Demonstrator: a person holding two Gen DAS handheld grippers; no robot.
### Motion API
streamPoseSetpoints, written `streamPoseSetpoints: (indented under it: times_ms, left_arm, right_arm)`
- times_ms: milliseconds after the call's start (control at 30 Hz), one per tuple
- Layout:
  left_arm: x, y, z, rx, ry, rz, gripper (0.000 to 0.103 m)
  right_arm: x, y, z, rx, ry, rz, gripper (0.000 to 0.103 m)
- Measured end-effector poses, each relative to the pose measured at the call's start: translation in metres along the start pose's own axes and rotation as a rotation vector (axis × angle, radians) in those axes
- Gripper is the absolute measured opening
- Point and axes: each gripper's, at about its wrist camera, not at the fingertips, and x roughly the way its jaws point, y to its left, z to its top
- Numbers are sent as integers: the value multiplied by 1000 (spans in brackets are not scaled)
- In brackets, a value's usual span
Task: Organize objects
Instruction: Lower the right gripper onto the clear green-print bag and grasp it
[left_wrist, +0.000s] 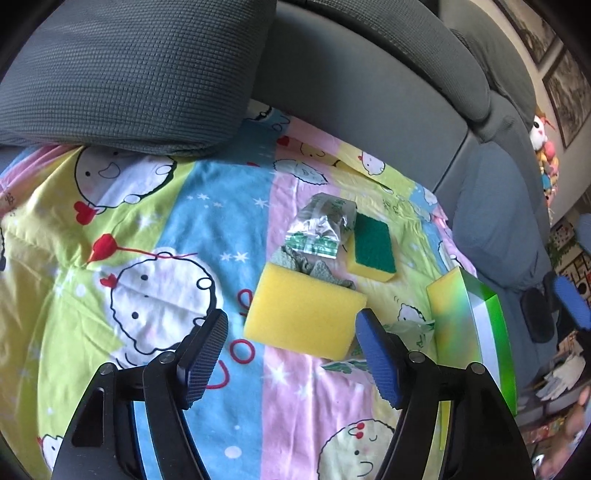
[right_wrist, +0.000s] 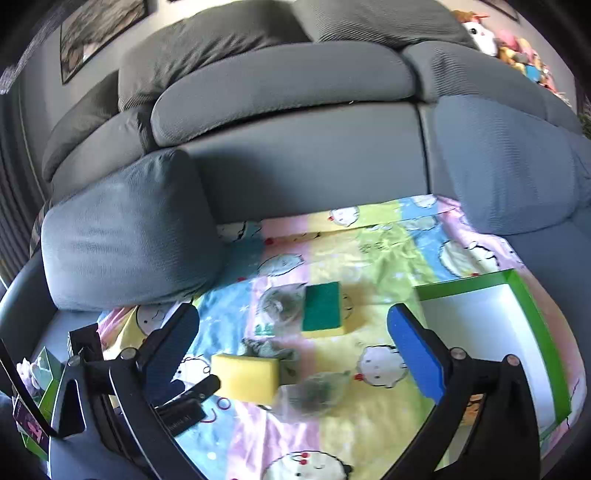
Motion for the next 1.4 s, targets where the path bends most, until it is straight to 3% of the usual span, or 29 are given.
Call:
streamPoseSetpoints:
  times_ms: [133, 333, 700, 1000, 1133, 1400]
  left_arm:
    - [4, 0, -2, 7, 22, 6, 72]
    - [15, -7, -9, 20, 73, 12, 72]
    - [34, -20, -19, 22, 153, -38, 72]
    - [44, -23, -24, 24, 197, -34, 72]
    - [46, -23, -25, 16, 195, -29, 72]
    - [45, -31, -29, 52, 202, -62, 72]
  right_arm:
    - [24, 2, -17, 42, 66, 77, 102]
    - [61, -18, -46, 66, 195, 121, 100]
    - [90, -62, -62, 301, 290, 198, 81]
    - [109, -57, -66, 330, 329, 120, 79]
    - [109, -51, -65, 281, 328, 105, 79]
    - [103, -62, -69, 300, 327, 91, 79]
